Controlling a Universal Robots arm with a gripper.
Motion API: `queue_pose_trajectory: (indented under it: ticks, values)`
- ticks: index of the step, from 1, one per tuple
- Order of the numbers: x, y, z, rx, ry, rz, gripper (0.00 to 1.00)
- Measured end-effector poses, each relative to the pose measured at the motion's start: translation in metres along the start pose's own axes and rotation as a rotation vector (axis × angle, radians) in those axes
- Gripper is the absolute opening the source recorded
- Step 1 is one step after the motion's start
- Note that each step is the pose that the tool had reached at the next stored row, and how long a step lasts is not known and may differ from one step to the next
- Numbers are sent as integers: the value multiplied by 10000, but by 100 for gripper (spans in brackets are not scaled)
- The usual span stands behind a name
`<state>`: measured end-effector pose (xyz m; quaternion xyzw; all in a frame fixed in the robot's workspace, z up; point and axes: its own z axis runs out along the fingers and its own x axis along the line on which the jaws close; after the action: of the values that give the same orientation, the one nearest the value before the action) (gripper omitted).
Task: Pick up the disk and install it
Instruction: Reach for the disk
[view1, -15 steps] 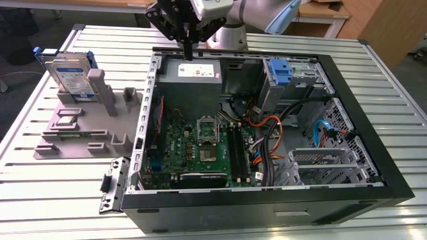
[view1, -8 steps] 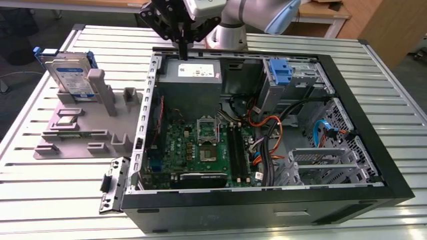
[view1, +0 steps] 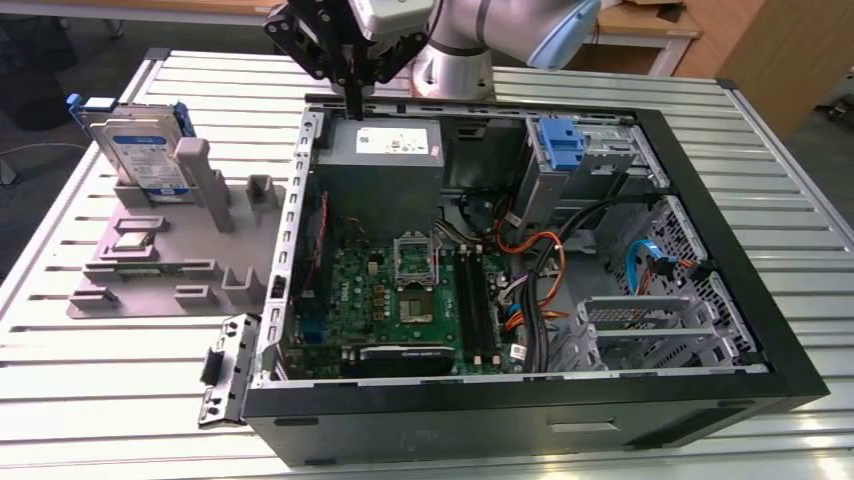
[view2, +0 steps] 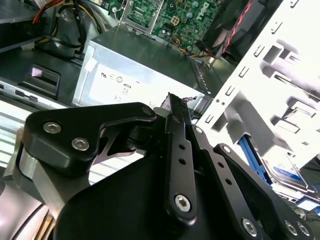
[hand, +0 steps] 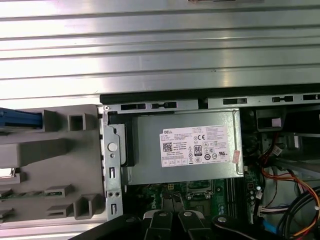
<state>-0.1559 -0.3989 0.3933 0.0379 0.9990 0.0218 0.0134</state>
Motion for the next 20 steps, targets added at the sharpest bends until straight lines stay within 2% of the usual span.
queue_pose_trajectory:
  ticks: [14,20]
  values:
    - [17,-1,-1,1,0,1,11]
    - [114,-9,-2,1,-1,1,11]
